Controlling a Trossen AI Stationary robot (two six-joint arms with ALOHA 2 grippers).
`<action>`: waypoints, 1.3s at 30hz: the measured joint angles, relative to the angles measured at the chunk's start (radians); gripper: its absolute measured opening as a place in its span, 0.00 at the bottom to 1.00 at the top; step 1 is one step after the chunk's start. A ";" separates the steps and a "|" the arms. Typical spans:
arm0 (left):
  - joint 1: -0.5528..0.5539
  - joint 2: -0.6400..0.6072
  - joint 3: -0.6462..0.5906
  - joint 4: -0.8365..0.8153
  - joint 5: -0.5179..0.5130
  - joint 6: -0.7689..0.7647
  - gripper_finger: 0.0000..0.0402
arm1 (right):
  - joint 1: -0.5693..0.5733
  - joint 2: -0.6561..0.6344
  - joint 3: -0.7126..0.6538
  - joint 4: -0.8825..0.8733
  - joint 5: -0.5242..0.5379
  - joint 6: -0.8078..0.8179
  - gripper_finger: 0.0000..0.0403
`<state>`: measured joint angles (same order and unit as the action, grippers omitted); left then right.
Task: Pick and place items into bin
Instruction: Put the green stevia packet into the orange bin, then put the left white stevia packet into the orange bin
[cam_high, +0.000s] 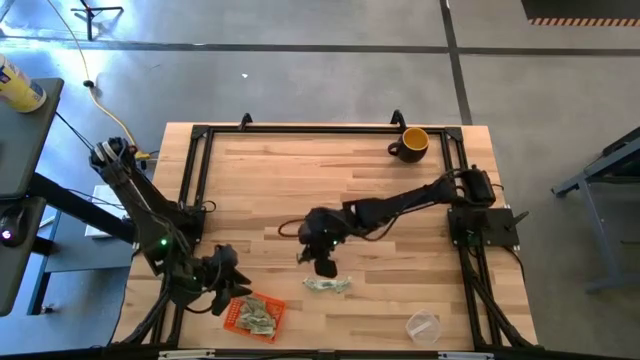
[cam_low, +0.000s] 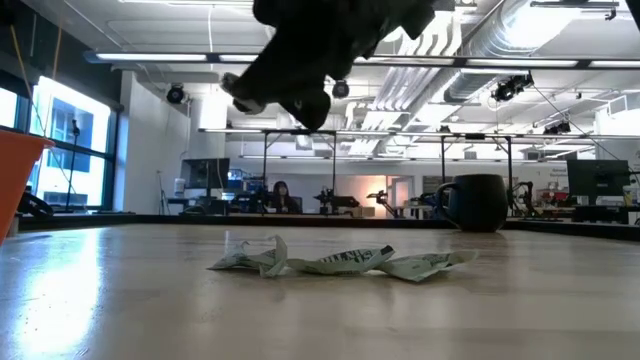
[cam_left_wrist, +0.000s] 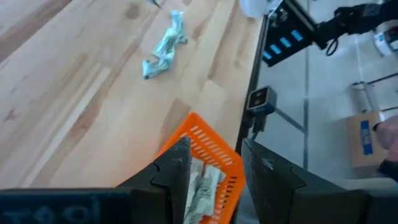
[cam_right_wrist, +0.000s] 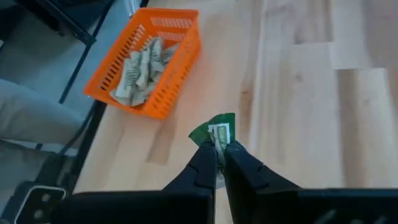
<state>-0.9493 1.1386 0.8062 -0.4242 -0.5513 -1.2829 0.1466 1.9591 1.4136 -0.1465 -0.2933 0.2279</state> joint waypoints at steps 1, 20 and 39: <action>0.000 -0.004 0.000 -0.011 0.003 0.002 0.45 | 0.012 0.008 0.000 0.022 0.008 0.013 0.03; 0.015 -0.027 0.000 -0.247 0.157 0.202 0.45 | 0.157 0.338 0.367 0.259 0.061 0.286 0.07; -0.174 -0.029 -0.001 -0.254 0.042 0.179 0.45 | 0.211 0.519 0.748 -0.186 0.091 0.288 0.37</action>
<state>-1.1237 1.1095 0.8051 -0.6785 -0.5093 -1.1040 0.3576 2.4781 2.1612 -0.3328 -0.2022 0.5163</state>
